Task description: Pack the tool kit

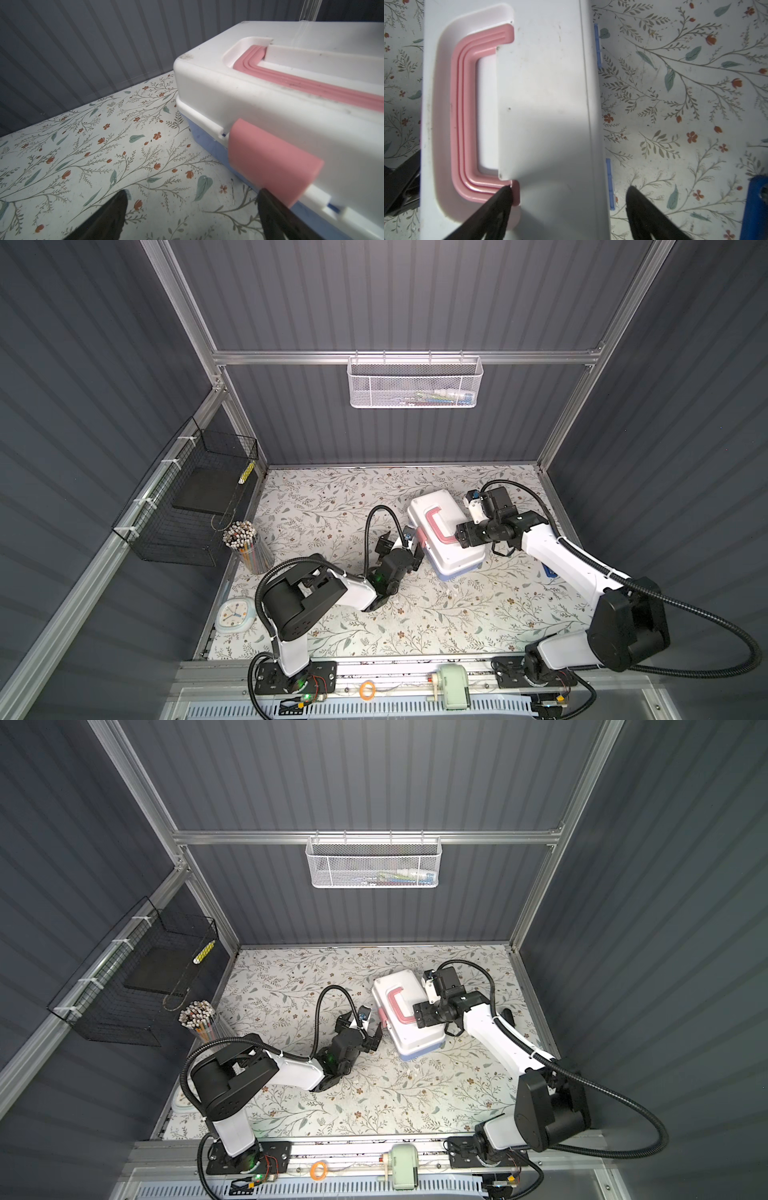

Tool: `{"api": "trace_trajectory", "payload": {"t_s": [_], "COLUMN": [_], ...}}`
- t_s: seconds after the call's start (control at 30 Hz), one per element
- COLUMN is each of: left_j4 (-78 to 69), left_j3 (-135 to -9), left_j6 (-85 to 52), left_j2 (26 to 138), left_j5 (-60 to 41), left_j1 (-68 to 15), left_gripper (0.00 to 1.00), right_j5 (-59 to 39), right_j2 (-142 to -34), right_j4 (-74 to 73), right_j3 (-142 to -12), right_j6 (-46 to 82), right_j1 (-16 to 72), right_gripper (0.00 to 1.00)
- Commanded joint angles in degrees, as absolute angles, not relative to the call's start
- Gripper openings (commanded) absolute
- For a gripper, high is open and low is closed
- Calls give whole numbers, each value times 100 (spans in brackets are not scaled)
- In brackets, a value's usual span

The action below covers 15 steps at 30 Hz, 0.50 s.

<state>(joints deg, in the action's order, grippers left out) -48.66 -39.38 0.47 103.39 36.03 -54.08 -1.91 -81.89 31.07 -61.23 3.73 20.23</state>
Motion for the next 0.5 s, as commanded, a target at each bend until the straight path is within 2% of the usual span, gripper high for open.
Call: {"api": "trace_trajectory", "payload": {"t_s": [0.0,0.17,0.3,0.47], "left_j4": [-4705,-4650,-4624,-4590], "left_j3": [-4132,-4160,-4184,-4148], "left_j6": [150,128,123,125], "left_j2": [10151,10149,10135,10089], "left_j5": [3660,3635,3621,3655], "left_j1": [-5432,-5432,-5432,-5427], "left_gripper": [98,98,98,98], "right_j5": [-139,-162,-178,-449], "right_j2": [-8062,-8063,-8187,-8409], "right_j4": [3296,3306,3362,3354], "right_j3": [-6341,-6638,-6878,-7159], "right_j6": [410,457,495,679], "right_j1": [2024,2115,2238,2494], "right_gripper": [78,65,59,44]}}
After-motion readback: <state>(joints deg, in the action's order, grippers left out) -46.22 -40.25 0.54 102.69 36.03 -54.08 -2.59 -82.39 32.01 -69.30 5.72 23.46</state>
